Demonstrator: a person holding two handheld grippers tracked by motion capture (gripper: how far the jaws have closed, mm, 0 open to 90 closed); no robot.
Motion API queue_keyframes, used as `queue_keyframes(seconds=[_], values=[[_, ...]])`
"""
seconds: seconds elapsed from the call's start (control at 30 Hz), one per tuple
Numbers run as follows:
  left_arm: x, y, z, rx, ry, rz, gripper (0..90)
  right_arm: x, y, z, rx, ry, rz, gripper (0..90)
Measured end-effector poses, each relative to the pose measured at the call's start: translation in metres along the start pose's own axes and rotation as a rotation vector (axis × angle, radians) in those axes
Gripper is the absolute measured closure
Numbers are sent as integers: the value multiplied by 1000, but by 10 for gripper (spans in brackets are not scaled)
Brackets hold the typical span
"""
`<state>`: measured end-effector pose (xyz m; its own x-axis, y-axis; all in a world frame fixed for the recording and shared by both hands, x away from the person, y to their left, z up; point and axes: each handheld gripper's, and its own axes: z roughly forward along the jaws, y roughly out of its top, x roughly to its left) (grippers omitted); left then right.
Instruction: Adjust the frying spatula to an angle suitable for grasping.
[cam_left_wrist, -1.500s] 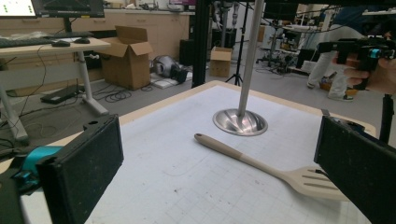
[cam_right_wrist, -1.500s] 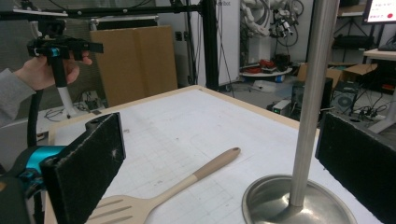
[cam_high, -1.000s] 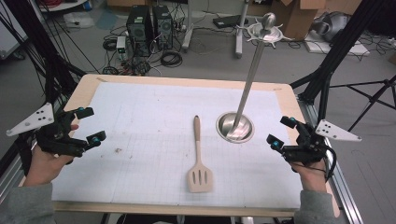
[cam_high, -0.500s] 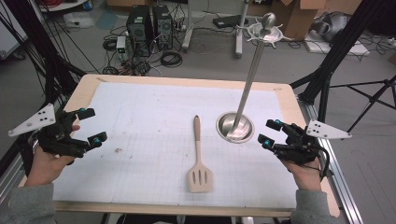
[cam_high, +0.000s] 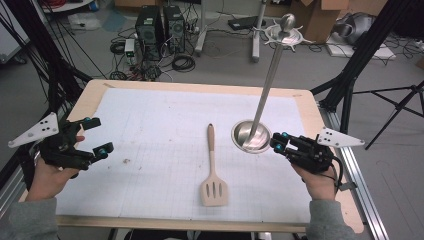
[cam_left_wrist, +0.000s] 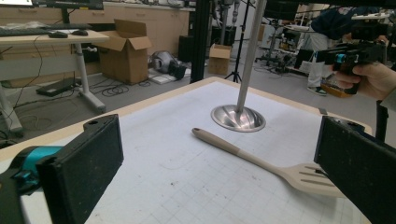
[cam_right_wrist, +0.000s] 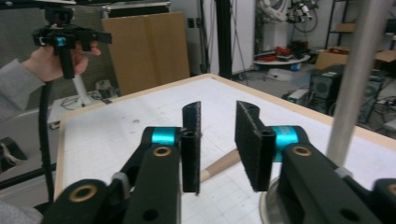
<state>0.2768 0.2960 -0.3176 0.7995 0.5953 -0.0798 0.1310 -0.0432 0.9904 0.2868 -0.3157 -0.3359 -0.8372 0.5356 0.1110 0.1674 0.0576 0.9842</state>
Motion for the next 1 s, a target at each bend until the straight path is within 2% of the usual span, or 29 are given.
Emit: queue_keyframes(seconds=[0.1,0.3,0.57,0.87,1.0], values=[[0,0,1,3,-3,1,17,0,-2,8,16,10,-16,798],[0,-2,2,9,-3,-2,17,0,-6,18,37,21,-11,893],[1,-5,2,19,1,-8,18,-2,-9,32,71,31,-2,895],[0,-7,-3,12,9,-12,18,2,-11,56,106,55,-71,896],[1,-8,-4,14,12,-13,18,3,-12,65,124,72,-78,896]])
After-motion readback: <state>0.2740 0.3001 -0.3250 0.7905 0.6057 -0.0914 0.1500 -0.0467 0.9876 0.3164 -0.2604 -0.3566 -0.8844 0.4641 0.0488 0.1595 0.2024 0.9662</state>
